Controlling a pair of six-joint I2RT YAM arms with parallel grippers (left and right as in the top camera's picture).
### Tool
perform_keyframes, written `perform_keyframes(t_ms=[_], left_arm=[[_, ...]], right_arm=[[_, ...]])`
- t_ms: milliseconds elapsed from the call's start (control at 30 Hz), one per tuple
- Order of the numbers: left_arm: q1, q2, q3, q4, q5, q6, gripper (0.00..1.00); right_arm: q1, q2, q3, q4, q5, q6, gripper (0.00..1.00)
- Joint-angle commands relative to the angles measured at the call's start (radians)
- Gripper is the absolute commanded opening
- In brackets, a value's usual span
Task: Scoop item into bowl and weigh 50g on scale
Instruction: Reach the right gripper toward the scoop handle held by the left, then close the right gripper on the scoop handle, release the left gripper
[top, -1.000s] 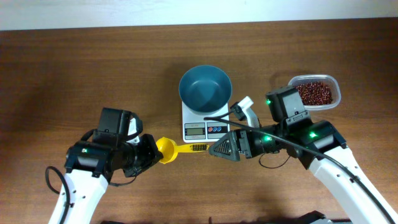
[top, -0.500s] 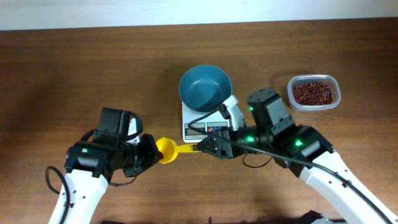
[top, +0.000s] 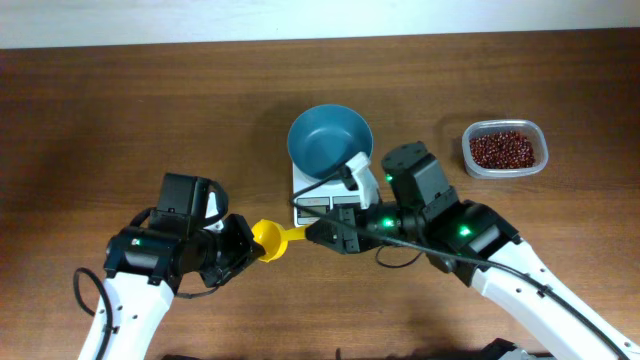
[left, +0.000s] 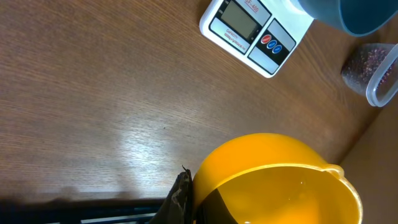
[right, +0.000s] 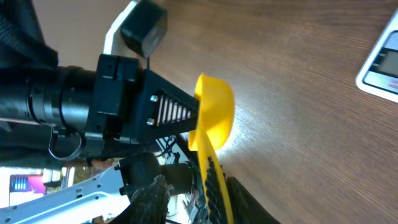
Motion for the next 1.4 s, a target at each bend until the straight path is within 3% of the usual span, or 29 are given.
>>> perform_keyframes(t_ms=[0, 300, 467, 1367], left_arm=[[-0.005, -0.002, -0.001, -0.003, 0.011, -0.012, 0.00], [-0.005, -0.002, -0.001, -0.011, 0.019, 0.056, 0.00], [-0.032, -0.002, -0.001, -0.006, 0.012, 0.101, 0.00], [-0.070, -0.002, -0.001, 0.012, -0.027, 0.059, 0.00]], right_arm=[[0.014, 0.006, 0.013, 0.017, 0.002, 0.002, 0.31], [0.014, 0.052, 0.013, 0.020, 0.027, 0.002, 0.29], [0.014, 0.088, 0.013, 0.020, 0.016, 0.002, 0.22], [0.014, 0.088, 0.013, 0.004, -0.060, 0.028, 0.16]])
